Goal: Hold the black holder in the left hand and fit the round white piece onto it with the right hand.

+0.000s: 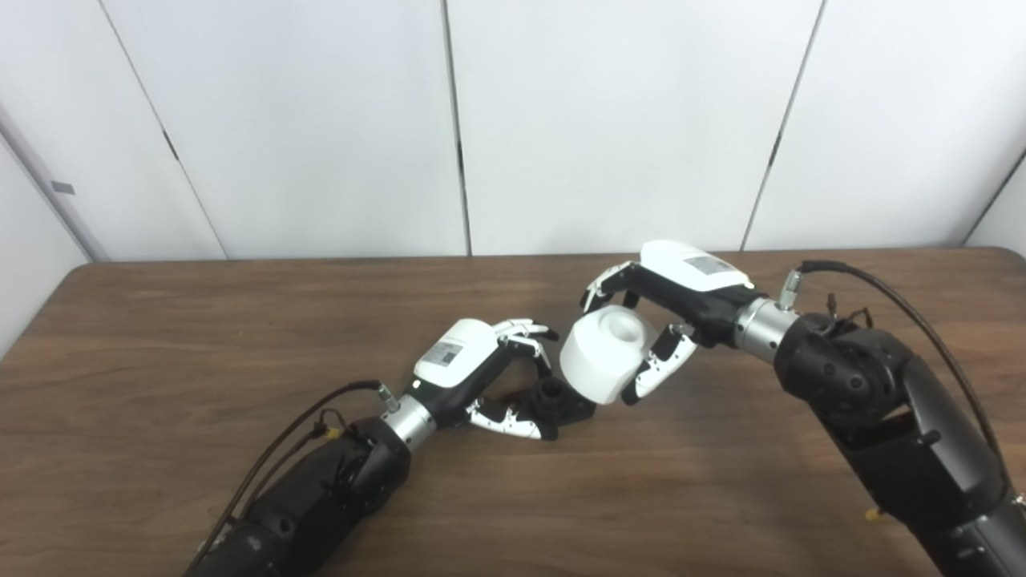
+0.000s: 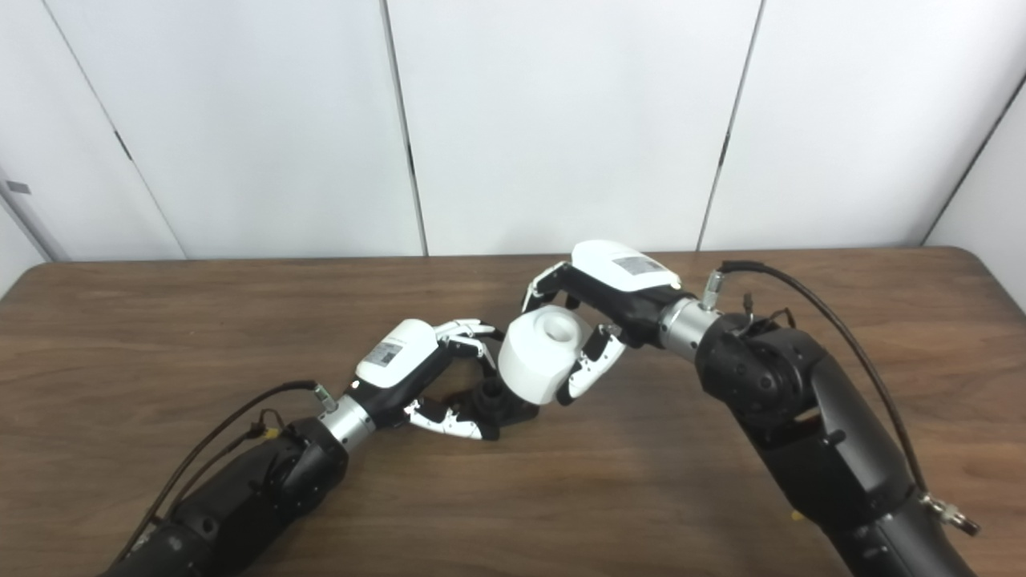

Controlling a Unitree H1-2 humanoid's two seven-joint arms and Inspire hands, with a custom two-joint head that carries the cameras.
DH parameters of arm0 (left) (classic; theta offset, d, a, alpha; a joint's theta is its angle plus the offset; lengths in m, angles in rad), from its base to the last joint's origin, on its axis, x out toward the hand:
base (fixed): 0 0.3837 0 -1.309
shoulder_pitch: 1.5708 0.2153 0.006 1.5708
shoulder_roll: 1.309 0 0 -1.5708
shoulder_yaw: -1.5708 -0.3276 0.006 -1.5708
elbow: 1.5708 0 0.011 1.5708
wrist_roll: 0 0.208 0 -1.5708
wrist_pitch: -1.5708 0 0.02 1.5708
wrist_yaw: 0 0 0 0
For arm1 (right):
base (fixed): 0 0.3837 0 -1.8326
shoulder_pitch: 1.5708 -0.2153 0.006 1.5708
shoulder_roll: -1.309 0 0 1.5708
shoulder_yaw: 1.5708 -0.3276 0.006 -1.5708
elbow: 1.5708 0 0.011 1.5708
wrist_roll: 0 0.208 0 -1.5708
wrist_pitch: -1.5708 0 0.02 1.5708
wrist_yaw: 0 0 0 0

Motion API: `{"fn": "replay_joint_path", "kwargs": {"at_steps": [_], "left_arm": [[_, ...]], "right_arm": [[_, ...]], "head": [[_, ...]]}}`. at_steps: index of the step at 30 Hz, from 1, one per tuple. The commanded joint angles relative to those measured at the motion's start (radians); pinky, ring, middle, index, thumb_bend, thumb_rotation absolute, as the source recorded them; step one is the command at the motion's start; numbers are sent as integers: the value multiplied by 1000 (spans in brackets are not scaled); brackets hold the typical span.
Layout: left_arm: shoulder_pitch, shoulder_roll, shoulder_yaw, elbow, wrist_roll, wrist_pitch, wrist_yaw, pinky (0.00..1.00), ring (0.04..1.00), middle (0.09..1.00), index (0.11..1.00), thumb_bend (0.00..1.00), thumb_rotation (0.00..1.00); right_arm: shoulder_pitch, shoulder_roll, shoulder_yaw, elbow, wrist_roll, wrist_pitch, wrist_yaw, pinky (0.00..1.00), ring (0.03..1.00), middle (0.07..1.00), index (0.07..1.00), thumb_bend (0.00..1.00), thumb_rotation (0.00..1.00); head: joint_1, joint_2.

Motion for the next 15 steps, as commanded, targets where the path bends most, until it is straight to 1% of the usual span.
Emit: {"fn": "replay_joint_path", "kwargs": {"at_steps": [1,7,10,15], "left_arm": [[62,-17,-57,64,65,94,-195,711,862,827,491,520,81],[64,-19,-54,62,66,99,-197,716,861,826,492,520,80],[64,-19,-53,60,65,100,-202,709,859,825,491,520,80],[67,-20,-50,59,60,99,-205,727,867,829,492,520,80]], "right_arm": [[-90,9,-11,-37,6,-31,-9,637,760,750,481,518,140],[-99,27,0,-35,-1,-17,-8,620,758,750,481,518,140],[-101,33,3,-26,1,-22,-12,630,763,749,481,518,139],[-102,42,7,-13,-3,-31,-21,630,757,747,481,519,137]], "head": [[1,1],[3,1],[5,4],[6,6]]}}
